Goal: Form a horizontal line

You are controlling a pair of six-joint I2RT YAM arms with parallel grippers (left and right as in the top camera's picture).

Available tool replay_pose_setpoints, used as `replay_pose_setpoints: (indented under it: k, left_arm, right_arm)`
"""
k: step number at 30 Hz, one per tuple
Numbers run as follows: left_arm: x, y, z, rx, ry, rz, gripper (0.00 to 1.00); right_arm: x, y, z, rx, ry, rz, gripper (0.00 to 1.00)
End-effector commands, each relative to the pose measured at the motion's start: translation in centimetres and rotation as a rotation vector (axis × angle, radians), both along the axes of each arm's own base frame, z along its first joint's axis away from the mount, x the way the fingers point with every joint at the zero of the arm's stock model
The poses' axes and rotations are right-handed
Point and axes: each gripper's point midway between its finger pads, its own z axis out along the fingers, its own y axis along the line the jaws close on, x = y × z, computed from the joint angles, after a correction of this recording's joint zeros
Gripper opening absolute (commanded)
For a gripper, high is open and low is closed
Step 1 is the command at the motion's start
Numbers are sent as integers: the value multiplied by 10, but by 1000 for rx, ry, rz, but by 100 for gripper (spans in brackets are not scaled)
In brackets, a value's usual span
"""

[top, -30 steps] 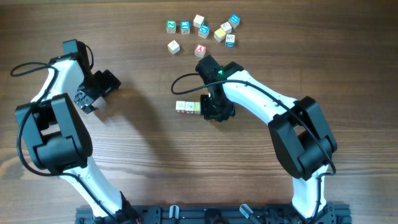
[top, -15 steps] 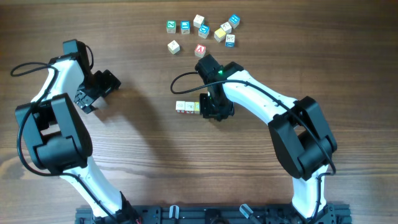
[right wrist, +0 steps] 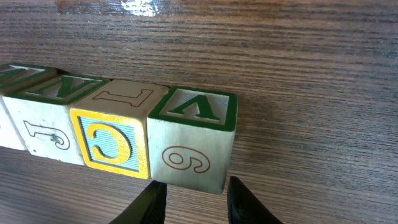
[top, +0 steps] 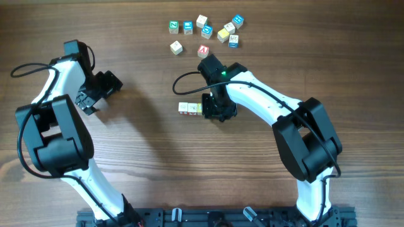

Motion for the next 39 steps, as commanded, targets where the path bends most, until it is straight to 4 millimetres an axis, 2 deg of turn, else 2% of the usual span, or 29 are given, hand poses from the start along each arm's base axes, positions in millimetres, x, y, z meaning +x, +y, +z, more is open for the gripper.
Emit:
replay_pose_setpoints:
  k: [1,5,7,9,10,13,16,19,20,21,22,26,34,39]
  left_arm:
    - [-2,-1,-5,-11,11,-1,100]
    - [-2,0,-5,-11,11,-1,100]
    - [-2,0,-5,-11,11,-1,100]
    - [-2,-1,-5,-11,11,-1,100]
    - [-2,-1,-5,-11,11,-1,100]
    - [-2,-1,-5,-11,11,-2,100]
    - [-2,-1,-5,-11,11,-1,100]
    - [-2,-1,-5,-11,11,-1,100]
    - [-2,-1,-5,-11,11,-2,100]
    - [-2,-1,-5,-11,11,-1,100]
    - [-2,0,-5,-11,11,-1,100]
    - [-2,-1,-5,-11,11,-1,100]
    - [-2,-1,-5,-11,11,-2,100]
    - [-2,0,-5,-11,11,-1,100]
  right_arm:
    - [-1,0,2,2,3,-8,33]
    - [-16,-9,2,-30,60,12,32]
    - [-18,-11,5,-33,65,55,26]
    - [-14,-16,21,-37,71,64,21]
    - [-6,-20,43,-24,49,69,21]
    - [13,-28,67,-7,-18,57,21]
    - [34,-50,67,-42,-68,2,22]
    - [66,-91,66,-105,-134,-97,23]
    - [75,-102,66,-113,-155,-124,36]
    - [80,-109,67,-119,-168,-142,56]
    - [88,-125,67,-149,-187,-174,100]
    - [100,-126,69,-134,-229,-189,100]
    - [167,-104,95,-12,-511,-219,100]
    - [171,-103,97,-6,-526,-220,100]
